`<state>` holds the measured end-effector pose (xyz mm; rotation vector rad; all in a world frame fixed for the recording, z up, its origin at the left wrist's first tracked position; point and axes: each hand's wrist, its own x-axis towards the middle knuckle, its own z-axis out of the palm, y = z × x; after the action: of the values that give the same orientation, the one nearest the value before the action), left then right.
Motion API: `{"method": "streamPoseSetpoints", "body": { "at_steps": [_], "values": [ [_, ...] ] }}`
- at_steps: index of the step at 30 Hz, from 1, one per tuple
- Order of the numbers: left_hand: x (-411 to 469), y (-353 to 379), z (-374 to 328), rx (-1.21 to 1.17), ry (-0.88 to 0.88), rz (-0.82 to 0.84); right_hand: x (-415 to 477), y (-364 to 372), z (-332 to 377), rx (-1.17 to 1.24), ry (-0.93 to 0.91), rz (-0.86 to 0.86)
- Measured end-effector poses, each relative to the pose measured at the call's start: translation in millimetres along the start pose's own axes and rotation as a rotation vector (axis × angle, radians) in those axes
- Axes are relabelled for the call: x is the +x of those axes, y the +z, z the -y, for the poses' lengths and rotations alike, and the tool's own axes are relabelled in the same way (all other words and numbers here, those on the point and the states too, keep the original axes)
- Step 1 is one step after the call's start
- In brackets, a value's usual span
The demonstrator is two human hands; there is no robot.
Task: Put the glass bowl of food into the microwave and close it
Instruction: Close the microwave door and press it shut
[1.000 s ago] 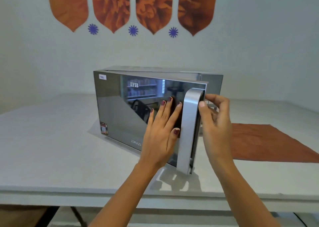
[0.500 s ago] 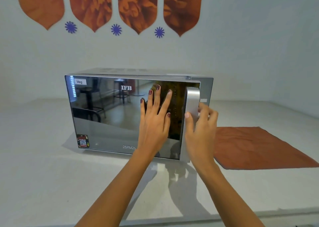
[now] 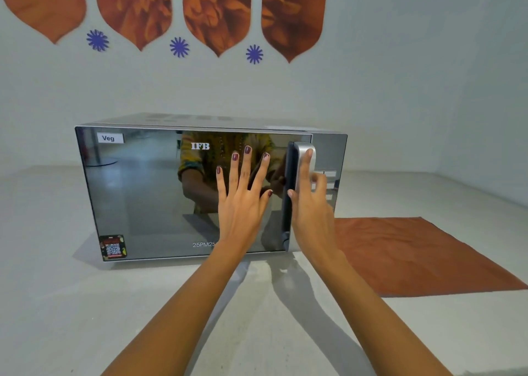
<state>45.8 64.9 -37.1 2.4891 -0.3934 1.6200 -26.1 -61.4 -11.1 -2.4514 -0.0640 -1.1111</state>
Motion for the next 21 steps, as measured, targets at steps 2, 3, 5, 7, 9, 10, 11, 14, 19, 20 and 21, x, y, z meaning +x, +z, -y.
{"method": "streamPoseSetpoints", "body": {
  "at_steps": [2,3,5,7,9,10,11,14,19,20,21],
  "values": [
    [1,5,1,0.038,0.004,-0.025,3,4,-1,-0.024,0.009,-0.014],
    [2,7,1,0.064,0.011,-0.033,5,7,-2,-0.043,0.007,-0.029],
    [1,11,3,0.118,0.026,-0.044,6,12,-5,-0.061,-0.001,-0.05],
    [1,14,4,0.15,0.03,-0.057,8,15,-8,-0.077,-0.016,-0.048],
    [2,16,5,0.16,0.028,-0.066,10,17,-12,-0.076,-0.044,-0.048],
    [3,17,5,0.164,0.026,-0.07,11,18,-14,-0.061,-0.056,-0.051],
    [4,18,4,0.165,0.024,-0.077,12,19,-15,-0.046,-0.064,-0.051],
    [4,20,3,0.167,0.018,-0.098,16,22,-17,-0.011,-0.073,-0.031],
    [5,20,2,0.185,0.005,-0.088,20,21,-19,0.014,-0.105,-0.018],
    [6,20,2,0.19,0.004,-0.079,21,20,-18,0.044,-0.09,-0.001],
    [6,20,3,0.194,0.005,-0.071,23,19,-16,0.093,-0.049,0.019]
  ]
}}
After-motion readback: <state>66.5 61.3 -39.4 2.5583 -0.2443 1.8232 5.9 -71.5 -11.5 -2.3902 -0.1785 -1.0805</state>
